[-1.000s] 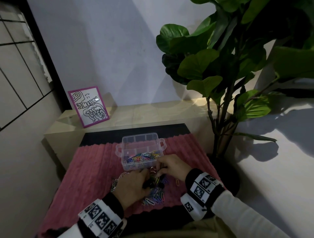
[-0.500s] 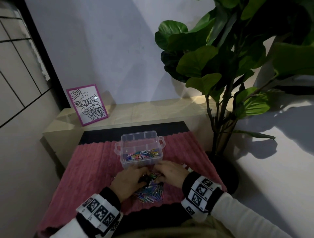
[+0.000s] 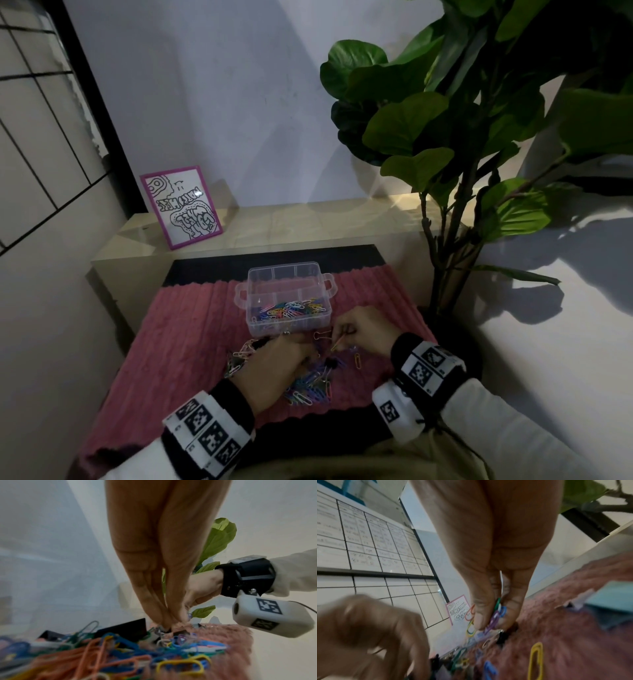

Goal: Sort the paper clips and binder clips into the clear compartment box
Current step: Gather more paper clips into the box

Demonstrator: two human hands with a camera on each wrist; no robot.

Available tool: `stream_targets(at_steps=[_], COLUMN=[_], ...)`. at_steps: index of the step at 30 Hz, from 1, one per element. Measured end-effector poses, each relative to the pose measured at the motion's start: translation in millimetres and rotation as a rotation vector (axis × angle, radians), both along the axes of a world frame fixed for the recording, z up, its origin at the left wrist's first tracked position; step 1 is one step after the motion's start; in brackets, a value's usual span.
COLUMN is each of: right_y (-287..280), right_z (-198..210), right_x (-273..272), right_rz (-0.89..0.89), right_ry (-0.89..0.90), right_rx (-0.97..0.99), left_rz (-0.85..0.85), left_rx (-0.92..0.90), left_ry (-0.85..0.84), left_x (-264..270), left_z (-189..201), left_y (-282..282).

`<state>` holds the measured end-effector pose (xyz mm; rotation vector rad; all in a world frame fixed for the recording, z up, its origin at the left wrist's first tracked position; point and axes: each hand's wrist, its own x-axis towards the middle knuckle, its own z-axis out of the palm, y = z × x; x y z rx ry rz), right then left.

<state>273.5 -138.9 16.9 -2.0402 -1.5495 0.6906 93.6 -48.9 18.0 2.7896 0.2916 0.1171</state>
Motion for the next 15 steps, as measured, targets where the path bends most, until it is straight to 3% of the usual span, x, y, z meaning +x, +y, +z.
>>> stream_targets(at_steps=[2, 4, 11, 15], right_y=[-6, -12, -18, -13], right_z=[3, 5, 0, 2], right_x=[9, 17, 19, 15], right_rz=[-0.054, -0.093, -0.190, -0.243], right_ry=[0.068, 0.119, 0.197, 0.244], right_rx=[0.036, 0.048, 0.110, 0.165], left_rz=[-0.088, -0.069, -0.002, 0.058], left_rx=[-0.034, -0.045, -0.071, -0.244], left_ry=[0.111, 0.190, -0.004, -0.091], left_x=[4, 5, 11, 12], left_z=[-8, -19, -24, -17], left_y=[-1, -2, 0, 7])
